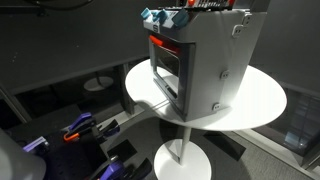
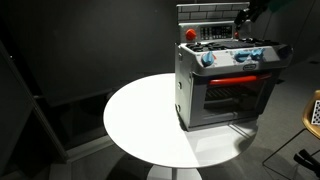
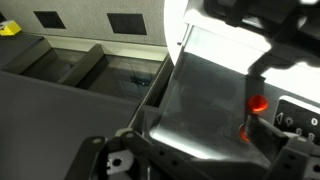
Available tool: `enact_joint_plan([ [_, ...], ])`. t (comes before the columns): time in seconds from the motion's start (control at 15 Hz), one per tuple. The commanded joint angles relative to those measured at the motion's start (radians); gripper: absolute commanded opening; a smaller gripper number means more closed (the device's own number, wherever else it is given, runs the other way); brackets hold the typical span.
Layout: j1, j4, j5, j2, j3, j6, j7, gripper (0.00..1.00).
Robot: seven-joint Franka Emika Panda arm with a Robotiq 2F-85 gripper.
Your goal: Press the orange button on the stove
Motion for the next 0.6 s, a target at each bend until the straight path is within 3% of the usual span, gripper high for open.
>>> enact_joint_plan([
  [0.0,0.016,0.029,0.008,0.006,-0.016,-0.01,0.004,1.0],
  [0.53,0.013,-0.018,0.025,-0.079,-0.013,-0.052,0.001,1.0],
])
